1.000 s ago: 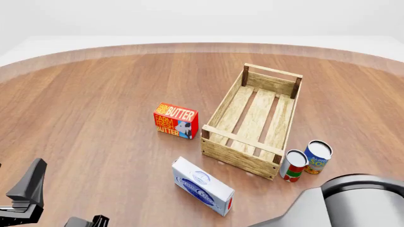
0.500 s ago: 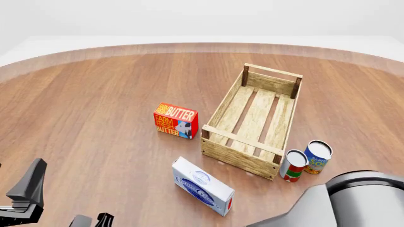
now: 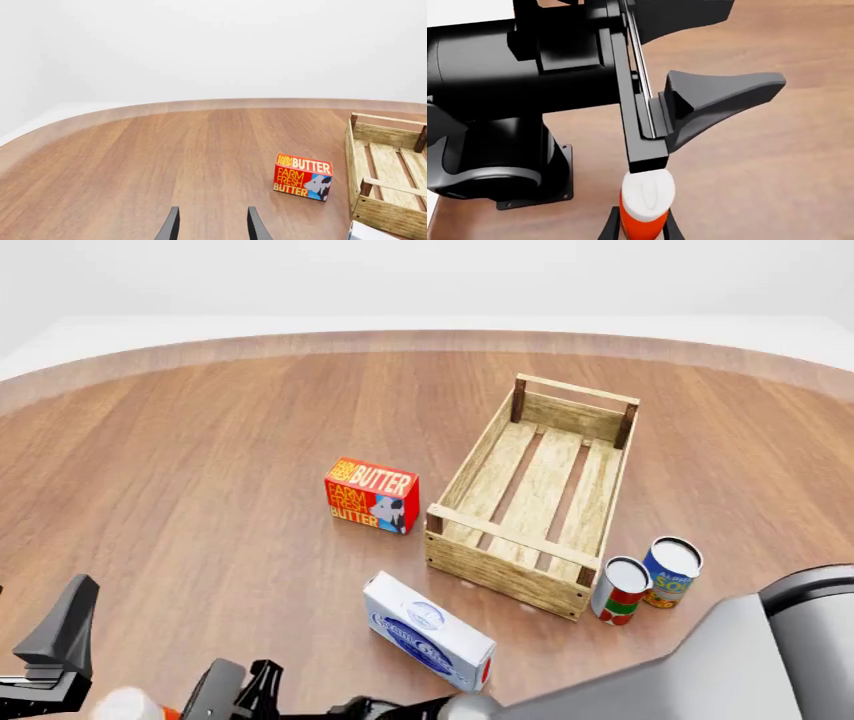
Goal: Pick up the ketchup, and put it in the wooden tray.
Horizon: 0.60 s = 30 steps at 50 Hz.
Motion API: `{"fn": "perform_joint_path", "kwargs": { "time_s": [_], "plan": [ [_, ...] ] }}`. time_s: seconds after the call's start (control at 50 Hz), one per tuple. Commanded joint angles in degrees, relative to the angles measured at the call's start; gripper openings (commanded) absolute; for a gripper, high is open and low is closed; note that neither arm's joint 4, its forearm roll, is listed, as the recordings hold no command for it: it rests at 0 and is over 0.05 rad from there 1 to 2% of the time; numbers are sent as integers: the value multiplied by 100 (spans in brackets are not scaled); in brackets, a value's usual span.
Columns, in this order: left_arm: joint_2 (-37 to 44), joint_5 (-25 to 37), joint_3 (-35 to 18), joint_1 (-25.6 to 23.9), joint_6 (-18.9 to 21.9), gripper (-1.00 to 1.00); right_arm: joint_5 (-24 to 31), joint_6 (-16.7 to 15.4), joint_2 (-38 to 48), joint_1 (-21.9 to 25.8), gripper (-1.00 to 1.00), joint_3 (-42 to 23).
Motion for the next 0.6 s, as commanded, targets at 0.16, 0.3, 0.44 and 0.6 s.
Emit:
{"fn": "perform_joint_path", "kwargs": {
  "time_s": [0.16,0.3,0.44,0.6],
  "plan": [
    [0,0,0,0,0,100,114,43,-490,-353,-100,370],
    [0,0,0,0,0,100,631,-35,-939,-583,-100,258],
    [0,0,0,0,0,100,1059,-147,-1299,-869,-100,109],
    [0,0,0,0,0,100,1352,-365,-1576,-1216,-100,-31]
  ]
}}
